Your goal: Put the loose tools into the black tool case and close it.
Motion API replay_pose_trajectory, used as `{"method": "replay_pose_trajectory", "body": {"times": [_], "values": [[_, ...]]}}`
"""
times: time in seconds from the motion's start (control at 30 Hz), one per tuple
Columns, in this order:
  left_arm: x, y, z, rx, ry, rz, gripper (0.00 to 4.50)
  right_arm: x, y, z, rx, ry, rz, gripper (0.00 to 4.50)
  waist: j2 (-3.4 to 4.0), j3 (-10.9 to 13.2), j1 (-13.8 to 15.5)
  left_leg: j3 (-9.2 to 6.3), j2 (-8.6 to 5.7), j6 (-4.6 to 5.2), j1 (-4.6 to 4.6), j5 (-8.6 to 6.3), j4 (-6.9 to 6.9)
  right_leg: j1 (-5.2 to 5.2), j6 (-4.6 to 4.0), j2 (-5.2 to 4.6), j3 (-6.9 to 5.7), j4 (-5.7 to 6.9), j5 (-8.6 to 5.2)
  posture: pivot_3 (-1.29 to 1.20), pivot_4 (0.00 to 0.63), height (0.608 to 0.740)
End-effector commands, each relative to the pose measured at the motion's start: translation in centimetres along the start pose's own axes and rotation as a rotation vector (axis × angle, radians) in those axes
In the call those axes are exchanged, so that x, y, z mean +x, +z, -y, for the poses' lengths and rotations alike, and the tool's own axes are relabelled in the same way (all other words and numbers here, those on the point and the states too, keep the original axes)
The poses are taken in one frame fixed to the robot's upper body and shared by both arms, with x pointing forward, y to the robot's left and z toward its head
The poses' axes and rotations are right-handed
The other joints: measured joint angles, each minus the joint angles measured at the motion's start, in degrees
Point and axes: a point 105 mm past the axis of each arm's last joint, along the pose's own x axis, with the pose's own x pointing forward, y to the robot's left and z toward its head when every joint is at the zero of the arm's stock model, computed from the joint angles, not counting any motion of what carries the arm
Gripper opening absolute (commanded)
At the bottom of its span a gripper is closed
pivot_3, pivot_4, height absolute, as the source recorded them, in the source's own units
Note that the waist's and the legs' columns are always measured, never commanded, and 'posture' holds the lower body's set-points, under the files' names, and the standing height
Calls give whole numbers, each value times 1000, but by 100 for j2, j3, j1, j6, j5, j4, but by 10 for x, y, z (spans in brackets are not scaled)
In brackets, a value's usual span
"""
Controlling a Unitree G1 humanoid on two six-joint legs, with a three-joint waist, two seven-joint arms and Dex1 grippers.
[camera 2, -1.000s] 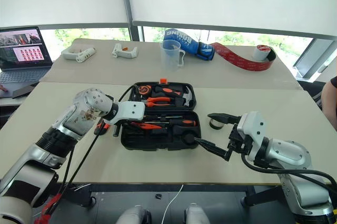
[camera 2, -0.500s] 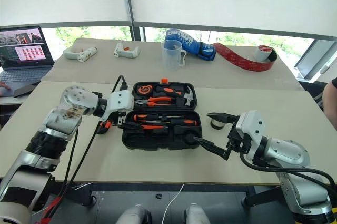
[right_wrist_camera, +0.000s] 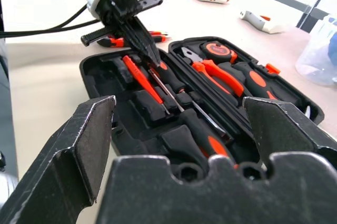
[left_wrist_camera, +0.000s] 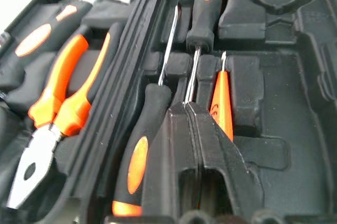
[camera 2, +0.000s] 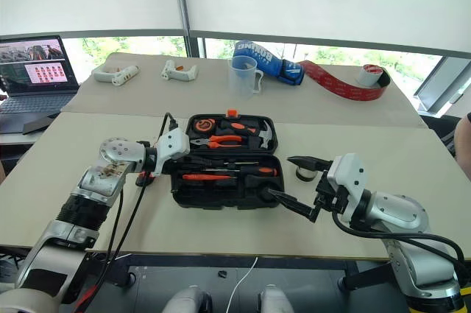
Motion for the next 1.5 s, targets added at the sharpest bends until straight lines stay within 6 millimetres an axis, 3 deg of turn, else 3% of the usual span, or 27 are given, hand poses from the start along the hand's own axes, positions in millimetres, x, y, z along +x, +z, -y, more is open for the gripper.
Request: {"method": "replay_pose_trajectory", "body": {"times": [0.03, 0.2, 0.4, 0.57, 0.67, 0.77, 0.97, 1.03, 1.17, 1.3, 1.33, 1.37, 1.5], "values": [[6, -3, 8, -14, -18, -18, 43, 1, 10, -2, -18, -1, 26, 4500, 0, 0, -2, 0, 0, 0, 0, 0, 0, 0, 0, 0, 0, 0, 0, 0, 150, 740], [10, -15, 17, -41, -44, -70, 43, 1, 12, 0, -30, -20, 36, 4500, 0, 0, 4, -1, 0, 0, 6, 0, 1, 6, 0, -1, 0, 1, 0, 0, 150, 740], [11, -15, 34, -42, -111, -79, 43, 0, 12, 2, -36, -30, 36, 4500, 1, -1, 1, -1, 1, 0, 9, 0, 0, 8, 0, -1, 1, 1, 0, 0, 150, 740], [12, -22, 24, -66, -31, -96, 43, 0, 10, 2, -36, -28, 32, 4500, 2, -1, 4, -1, 1, 1, 13, 1, 1, 10, -3, 0, 1, 2, 2, 0, 150, 740], [12, -15, 20, -81, -6, -48, 43, -1, 10, 3, -38, -26, 31, 4500, 2, -1, 17, -1, 0, 6, 15, 4, 1, 13, -2, -1, 1, 2, 4, 0, 150, 740], [6, -3, 21, -73, -24, 21, 43, -2, 9, 3, -38, -21, 29, 4500, 2, -1, 23, 0, 1, 14, 13, 14, 1, 11, -1, -2, 1, 1, 14, 0, 150, 740], [-8, -8, 8, -85, 74, 36, 43, -1, 7, 3, -34, -6, 25, 4500, 2, -1, 7, 0, 3, 14, 10, 15, 0, 6, -6, 0, 2, 1, 18, 0, 150, 740], [-13, 0, 12, -120, 66, 95, 43, -1, 6, 3, -33, -3, 26, 4500, 2, -1, 1, 0, 3, 14, 8, 15, 0, 4, -5, 0, 2, 0, 18, 0, 150, 740], [-38, 3, 17, -142, 119, 177, 43, -2, 6, 4, -37, -9, 30, 4500, 3, -1, -26, 0, 3, 14, 2, 15, -2, 0, -4, -4, 2, -5, 17, 0, 150, 740], [-85, -14, 15, -186, 306, 204, 43, -7, 5, 6, -64, -44, 47, 4500, 4, 0, -71, -2, 8, 15, 3, 14, -9, -3, -5, -5, 1, -6, 16, 0, 150, 740], [-99, -26, 18, -208, 362, 171, 553, -9, 4, 9, -89, -69, 49, 4500, 4, 0, -83, -3, 11, 15, 4, 14, -10, -4, -5, -5, 1, -6, 16, 0, 150, 740], [-113, -37, 21, -221, 407, 135, 721, -11, 3, 11, -111, -87, 53, 4500, 5, 0, -92, -3, 15, 14, 9, 14, -13, -2, -6, -6, 1, -6, 16, 0, 150, 740], [-167, -57, 30, -305, 592, 64, 2057, -20, 2, 15, -145, -129, 96, 4500, 9, 4, -70, 1, 16, 13, 14, 14, -14, -1, -7, -14, -1, -7, 16, 0, 150, 740]]}}
